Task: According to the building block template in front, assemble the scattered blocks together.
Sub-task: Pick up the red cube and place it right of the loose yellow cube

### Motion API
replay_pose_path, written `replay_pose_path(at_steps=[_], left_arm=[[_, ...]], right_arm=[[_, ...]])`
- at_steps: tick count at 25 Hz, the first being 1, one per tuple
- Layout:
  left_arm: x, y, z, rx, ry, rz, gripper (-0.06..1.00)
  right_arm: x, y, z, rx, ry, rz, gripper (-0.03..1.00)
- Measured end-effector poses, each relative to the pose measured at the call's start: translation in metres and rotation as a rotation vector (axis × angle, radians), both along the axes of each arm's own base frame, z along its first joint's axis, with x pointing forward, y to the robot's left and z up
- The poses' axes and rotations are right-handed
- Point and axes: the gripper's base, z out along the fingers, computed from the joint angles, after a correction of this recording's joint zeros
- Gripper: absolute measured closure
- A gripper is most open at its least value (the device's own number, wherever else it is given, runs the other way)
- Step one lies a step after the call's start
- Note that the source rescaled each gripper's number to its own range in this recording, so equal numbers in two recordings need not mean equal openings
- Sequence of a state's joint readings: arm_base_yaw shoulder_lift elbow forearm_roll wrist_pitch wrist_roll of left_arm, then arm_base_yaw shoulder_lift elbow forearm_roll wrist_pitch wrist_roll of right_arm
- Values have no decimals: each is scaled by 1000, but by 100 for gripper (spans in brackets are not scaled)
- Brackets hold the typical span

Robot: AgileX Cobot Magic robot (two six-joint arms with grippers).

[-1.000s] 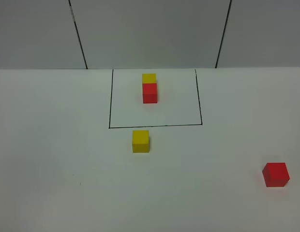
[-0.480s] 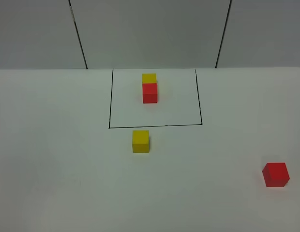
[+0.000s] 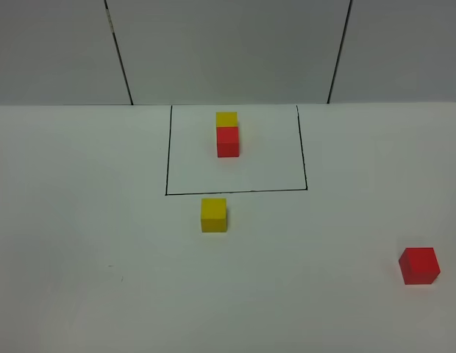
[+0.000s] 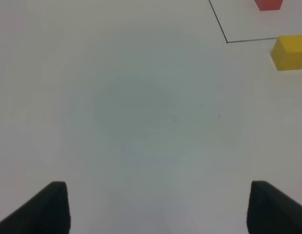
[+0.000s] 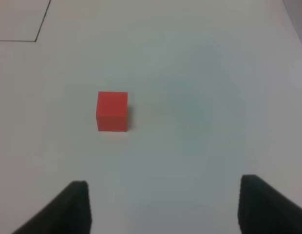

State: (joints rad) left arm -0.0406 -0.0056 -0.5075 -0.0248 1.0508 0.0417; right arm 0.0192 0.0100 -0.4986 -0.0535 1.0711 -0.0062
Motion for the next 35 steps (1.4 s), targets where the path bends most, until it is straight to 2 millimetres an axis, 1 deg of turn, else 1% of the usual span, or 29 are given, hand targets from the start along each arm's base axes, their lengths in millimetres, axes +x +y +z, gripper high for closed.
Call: replay_pose_path(at_steps=[35], left_arm=[[0,0,0,1,0,1,22]], right_arm=[[0,-1,0,-12,0,-7,62]])
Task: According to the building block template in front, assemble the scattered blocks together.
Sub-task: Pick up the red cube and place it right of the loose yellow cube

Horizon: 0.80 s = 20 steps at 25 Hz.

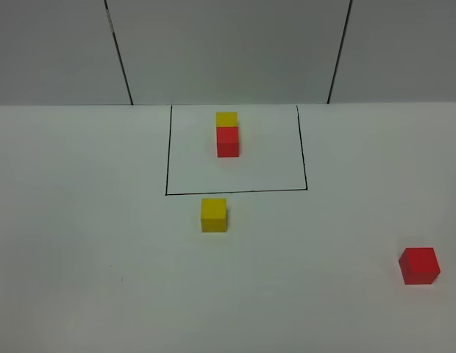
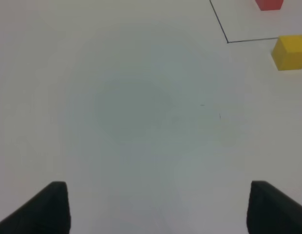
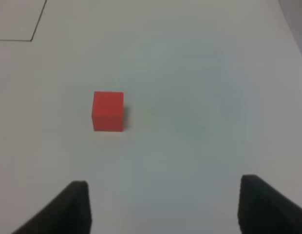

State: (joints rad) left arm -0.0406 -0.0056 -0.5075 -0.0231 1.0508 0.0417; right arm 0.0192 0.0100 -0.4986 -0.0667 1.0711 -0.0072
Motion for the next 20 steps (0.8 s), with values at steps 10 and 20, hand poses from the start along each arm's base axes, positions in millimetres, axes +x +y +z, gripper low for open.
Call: replay_pose_path(at_steps=[10,20], left_arm=[[0,0,0,0,0,0,22],[0,0,0,0,0,0,22]], right_arm=[[63,16,3,137,389,95,2],[219,22,-43,166,620,103,-3]])
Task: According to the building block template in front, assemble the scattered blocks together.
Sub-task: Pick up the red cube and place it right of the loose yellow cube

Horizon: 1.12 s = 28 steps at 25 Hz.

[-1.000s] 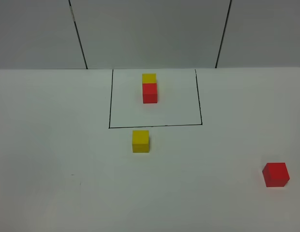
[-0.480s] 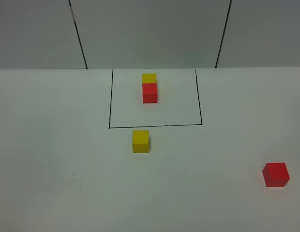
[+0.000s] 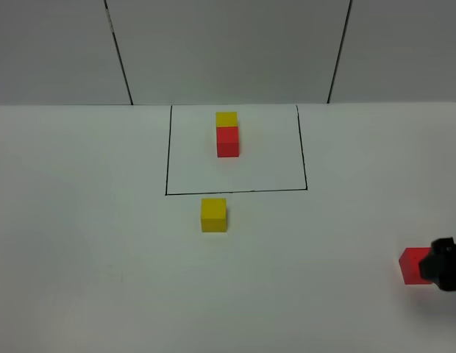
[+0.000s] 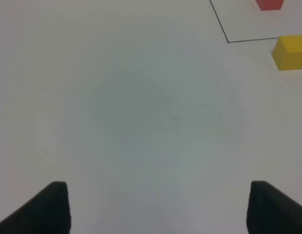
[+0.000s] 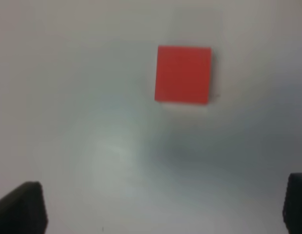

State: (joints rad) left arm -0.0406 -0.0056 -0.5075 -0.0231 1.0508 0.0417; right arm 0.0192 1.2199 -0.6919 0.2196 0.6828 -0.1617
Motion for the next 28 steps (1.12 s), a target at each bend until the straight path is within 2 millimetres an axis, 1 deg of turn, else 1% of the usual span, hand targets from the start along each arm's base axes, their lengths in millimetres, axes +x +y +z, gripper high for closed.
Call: replay_pose_path(at_steps=[2,4,7,9,12,16,18,20,22,23,25,26,27,28], left_arm=[[0,0,0,0,0,0,22],[0,0,0,0,0,0,22],[0,0,0,0,0,0,22],[0,0,0,0,0,0,22],[0,0,0,0,0,0,22],[0,0,0,0,0,0,22],[0,0,0,0,0,0,22],[0,0,0,0,0,0,22],[0,0,0,0,0,0,22],[0,0,0,0,0,0,22],[0,0,0,0,0,0,22],[0,0,0,0,0,0,22],[0,0,0,0,0,0,22],[0,0,0,0,0,0,22]], right_arm=[[25,1,-15,2,51,-5,-3],[45,1,-26,1,82,-9,-3],[65,1,-46,-2,144,-9,-3],[73,2,-60,-5,181,-8,-3],[77,2,-75,-6,218,-10,-3],[82,2,-90,-12,237,-17,-3],[83,2,-97,-14,254,-18,-1],[84,1,-104,-16,273,-18,7],[85,1,-111,-18,284,-20,20],[85,1,-115,-19,289,-22,30],[86,1,-118,-24,293,-19,55],[86,1,-118,-23,293,-20,73],[86,1,-118,-23,296,-20,95],[87,1,-117,-22,294,-20,96]])
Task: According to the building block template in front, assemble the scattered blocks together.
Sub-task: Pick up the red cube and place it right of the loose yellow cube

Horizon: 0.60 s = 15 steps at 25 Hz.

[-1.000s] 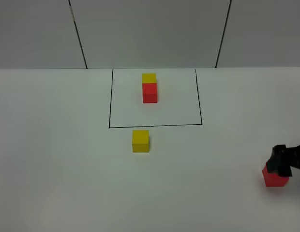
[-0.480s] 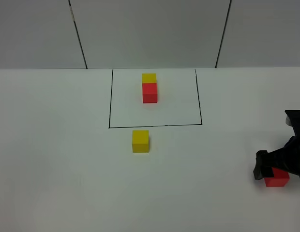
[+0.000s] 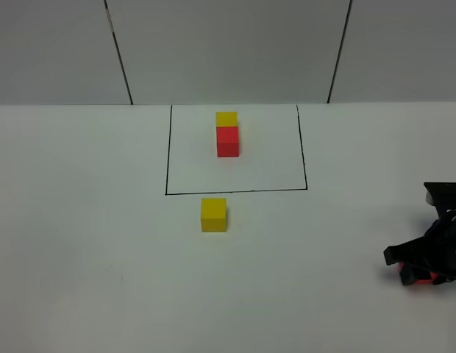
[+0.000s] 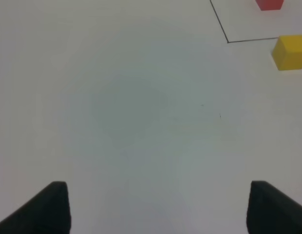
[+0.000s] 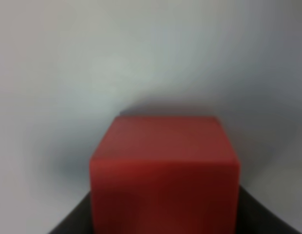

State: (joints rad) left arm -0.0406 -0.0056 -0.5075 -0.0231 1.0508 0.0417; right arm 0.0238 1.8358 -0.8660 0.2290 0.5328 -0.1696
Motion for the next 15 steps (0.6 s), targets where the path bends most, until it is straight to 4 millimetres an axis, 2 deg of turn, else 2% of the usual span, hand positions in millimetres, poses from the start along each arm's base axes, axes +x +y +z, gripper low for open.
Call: replay_pose_path(at_steps=[3,6,9,12,15], left_arm=[[0,0,0,0,0,0,22],[0,0,0,0,0,0,22],[0,0,0,0,0,0,23],[0,0,0,0,0,0,23],[0,0,0,0,0,0,23]], right_arm=[[6,1,6,3,3,12,96],[16,8,20,-32,10,139,96],[29,25,41,-133,3,430,96],[40,55,64,-246,-47,771,96],[52,83,81,-297,-121,974,96]])
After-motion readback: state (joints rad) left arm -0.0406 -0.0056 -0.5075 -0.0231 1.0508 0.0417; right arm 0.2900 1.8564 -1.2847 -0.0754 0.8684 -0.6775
